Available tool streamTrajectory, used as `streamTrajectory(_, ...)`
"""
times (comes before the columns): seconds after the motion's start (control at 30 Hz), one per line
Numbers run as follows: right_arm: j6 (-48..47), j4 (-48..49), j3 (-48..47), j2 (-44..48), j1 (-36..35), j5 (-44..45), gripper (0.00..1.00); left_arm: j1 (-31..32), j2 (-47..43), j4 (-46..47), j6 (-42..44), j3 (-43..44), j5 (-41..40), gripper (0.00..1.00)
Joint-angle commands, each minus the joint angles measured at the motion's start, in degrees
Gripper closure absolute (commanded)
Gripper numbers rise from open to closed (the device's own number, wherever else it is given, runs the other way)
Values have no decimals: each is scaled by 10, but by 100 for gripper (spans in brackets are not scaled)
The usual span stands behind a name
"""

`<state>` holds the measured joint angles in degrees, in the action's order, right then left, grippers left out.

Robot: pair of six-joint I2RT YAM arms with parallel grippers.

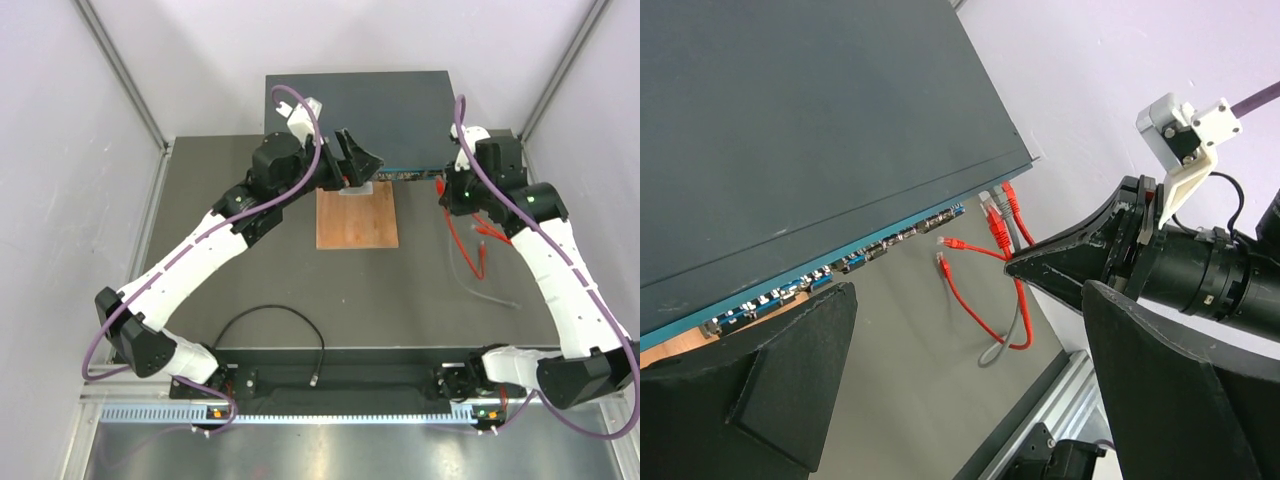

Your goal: Insert the plug into the switch port

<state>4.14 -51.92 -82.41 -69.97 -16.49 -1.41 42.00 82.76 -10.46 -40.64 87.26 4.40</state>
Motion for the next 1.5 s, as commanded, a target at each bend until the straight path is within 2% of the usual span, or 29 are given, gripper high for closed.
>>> streamTrajectory(0.0, 3, 17, -41, -7, -8, 11, 100, -7, -17, 33, -7, -5, -3, 1)
streamTrajectory(0.7, 10, 15, -55, -39, -6, 40, 100, -26, -18, 39, -14, -15, 10, 1)
streamTrajectory(1.07, 10, 28, -132, -73, -6, 42, 100, -34, -15, 43, -19, -16, 20, 1)
streamTrajectory(1.47, 6, 61, -156, -110, -2, 50, 100, -46, -21, 40, -30, -25, 20, 1)
